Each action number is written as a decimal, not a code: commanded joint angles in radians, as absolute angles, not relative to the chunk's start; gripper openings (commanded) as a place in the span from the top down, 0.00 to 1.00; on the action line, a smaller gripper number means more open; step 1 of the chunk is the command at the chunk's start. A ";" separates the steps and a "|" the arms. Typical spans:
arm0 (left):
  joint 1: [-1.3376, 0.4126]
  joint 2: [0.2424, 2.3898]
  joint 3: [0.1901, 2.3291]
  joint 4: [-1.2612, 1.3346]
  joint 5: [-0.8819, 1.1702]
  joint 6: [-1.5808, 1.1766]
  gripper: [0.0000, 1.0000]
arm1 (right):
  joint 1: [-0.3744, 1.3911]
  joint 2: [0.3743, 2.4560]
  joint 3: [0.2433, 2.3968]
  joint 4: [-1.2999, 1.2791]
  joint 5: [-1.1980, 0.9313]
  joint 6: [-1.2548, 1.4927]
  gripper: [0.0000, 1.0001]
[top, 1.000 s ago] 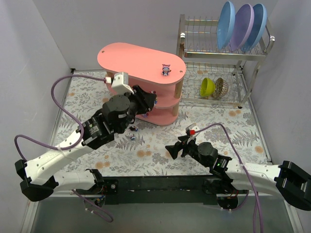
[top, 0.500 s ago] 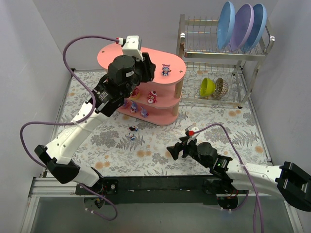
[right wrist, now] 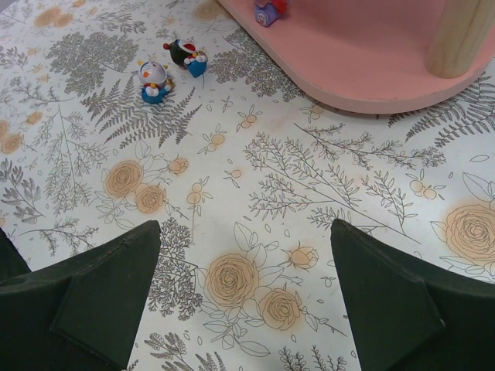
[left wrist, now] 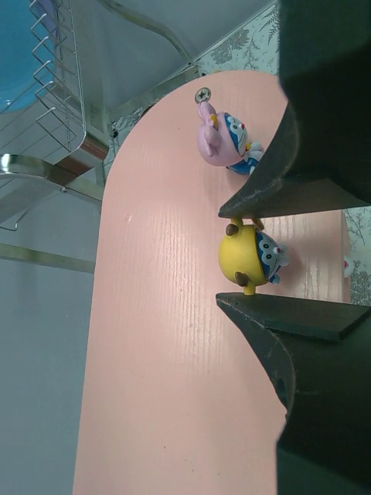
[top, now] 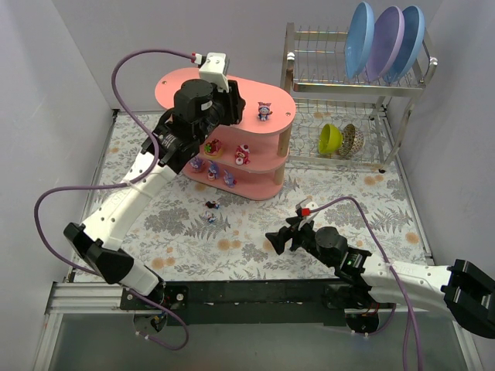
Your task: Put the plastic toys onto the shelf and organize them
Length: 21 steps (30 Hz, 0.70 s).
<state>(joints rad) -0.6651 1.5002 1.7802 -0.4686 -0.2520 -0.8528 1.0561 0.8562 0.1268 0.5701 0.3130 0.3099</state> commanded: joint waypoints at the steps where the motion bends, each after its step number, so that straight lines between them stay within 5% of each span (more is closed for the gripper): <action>1: -0.635 1.514 1.830 -0.488 -0.175 -0.839 0.98 | 1.060 0.845 0.120 0.578 0.331 0.298 0.02; 21: -0.620 1.566 1.871 -0.531 -0.112 -0.824 0.82 | 1.060 0.859 0.118 0.586 0.325 0.298 0.02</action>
